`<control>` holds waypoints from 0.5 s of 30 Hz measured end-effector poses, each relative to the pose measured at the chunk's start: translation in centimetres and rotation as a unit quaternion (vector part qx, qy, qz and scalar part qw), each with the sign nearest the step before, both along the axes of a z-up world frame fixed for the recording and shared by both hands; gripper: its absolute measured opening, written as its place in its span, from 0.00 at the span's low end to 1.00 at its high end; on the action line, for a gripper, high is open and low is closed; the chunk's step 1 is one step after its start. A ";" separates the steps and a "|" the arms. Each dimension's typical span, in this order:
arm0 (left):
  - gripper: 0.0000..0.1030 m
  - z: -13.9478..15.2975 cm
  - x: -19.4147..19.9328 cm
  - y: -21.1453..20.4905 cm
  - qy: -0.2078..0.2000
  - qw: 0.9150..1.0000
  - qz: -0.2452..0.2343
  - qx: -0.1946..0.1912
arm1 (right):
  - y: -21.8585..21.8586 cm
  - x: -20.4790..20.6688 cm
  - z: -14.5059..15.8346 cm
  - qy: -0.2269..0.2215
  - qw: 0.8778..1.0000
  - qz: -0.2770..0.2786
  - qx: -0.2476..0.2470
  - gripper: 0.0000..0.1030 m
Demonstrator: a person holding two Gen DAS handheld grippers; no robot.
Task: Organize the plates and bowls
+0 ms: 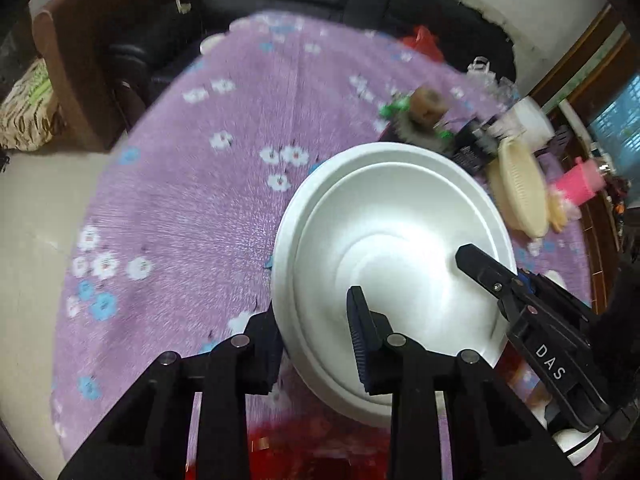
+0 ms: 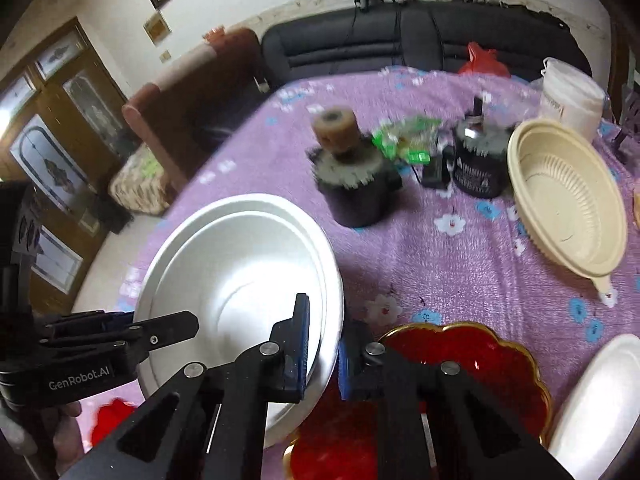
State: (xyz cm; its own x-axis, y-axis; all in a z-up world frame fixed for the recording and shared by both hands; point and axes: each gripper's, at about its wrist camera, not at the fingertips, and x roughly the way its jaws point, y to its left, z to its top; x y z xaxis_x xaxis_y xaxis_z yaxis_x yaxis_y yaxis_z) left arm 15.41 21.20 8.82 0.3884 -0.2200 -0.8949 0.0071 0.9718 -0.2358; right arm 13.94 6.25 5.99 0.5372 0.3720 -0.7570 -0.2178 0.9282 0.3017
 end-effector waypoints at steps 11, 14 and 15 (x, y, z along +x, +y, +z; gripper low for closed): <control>0.39 4.9 -14.2 1.8 -0.066 0.996 0.031 0.050 | 3.3 -11.5 4.2 -0.033 0.996 0.082 0.021 0.13; 0.39 3.5 -17.4 2.6 -0.064 0.996 0.043 0.044 | 4.5 -14.0 2.6 -0.021 0.995 0.099 0.020 0.13; 0.39 3.1 -17.7 2.8 -0.062 0.996 0.046 0.042 | 4.7 -14.3 2.2 -0.019 0.994 0.102 0.018 0.13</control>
State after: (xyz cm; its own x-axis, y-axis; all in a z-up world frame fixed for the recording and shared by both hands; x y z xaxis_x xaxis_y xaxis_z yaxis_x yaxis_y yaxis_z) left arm -2.26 23.98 11.91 0.5128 -0.1045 -0.8521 -0.0578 0.9861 -0.1558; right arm -0.38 10.99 8.16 0.4755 0.5029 -0.7218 -0.4115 0.8523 0.3228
